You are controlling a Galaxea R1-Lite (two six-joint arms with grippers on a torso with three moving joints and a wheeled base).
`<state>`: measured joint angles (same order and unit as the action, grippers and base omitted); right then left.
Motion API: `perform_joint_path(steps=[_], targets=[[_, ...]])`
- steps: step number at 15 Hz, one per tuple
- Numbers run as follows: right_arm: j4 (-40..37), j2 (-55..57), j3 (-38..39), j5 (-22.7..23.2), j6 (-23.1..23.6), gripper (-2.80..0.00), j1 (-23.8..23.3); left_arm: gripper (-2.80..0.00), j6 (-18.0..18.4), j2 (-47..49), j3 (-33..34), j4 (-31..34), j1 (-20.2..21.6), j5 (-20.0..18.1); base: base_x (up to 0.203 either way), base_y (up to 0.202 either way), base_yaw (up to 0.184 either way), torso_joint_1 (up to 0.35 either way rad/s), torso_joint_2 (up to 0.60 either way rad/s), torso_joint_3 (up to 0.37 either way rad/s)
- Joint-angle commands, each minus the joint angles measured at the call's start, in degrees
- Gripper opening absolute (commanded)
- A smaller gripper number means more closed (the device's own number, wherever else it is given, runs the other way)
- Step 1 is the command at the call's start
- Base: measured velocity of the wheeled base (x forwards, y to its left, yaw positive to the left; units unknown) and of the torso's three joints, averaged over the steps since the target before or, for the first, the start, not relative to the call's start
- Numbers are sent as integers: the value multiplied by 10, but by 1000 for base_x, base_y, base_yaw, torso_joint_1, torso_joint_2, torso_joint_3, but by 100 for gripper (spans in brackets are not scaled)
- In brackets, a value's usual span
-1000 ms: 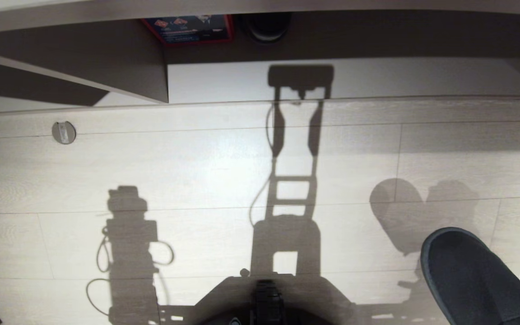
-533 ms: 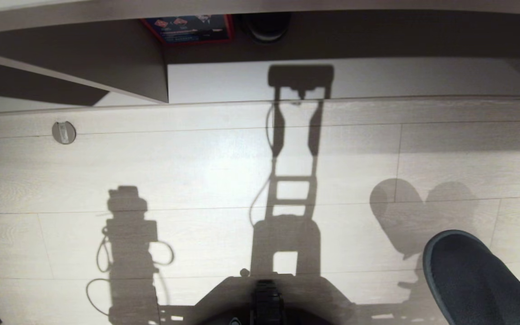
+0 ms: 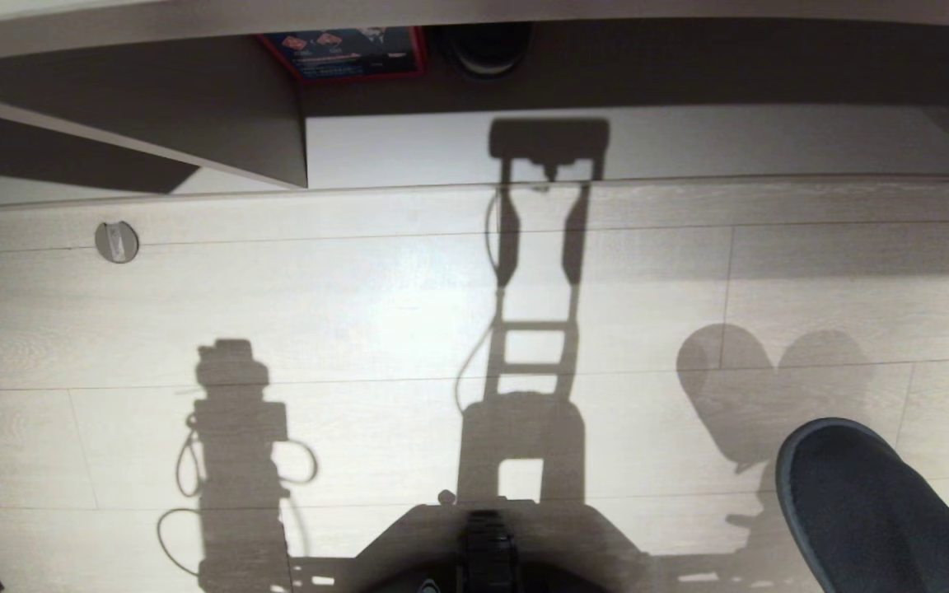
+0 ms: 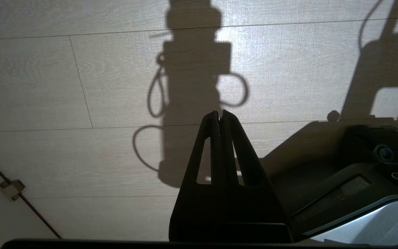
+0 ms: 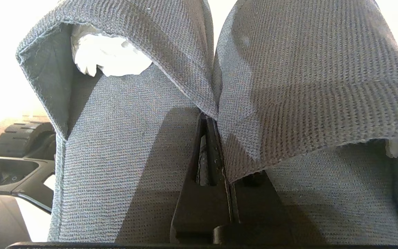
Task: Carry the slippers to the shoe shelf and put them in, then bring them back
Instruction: Place the slippers on the floor
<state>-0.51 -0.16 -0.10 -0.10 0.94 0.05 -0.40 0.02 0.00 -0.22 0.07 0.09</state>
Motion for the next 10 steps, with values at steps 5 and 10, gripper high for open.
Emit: perform_joint_path(steps=[5, 10], targets=[[0, 2, 0, 0, 0, -280, 0, -280, 1, 0, 0, 0, 0, 0, 0, 0, 0, 0, 0, 0], [0, 2, 0, 0, 0, -280, 0, -280, 0, 0, 0, 0, 0, 0, 0, 0, 0, 0, 0, 0]])
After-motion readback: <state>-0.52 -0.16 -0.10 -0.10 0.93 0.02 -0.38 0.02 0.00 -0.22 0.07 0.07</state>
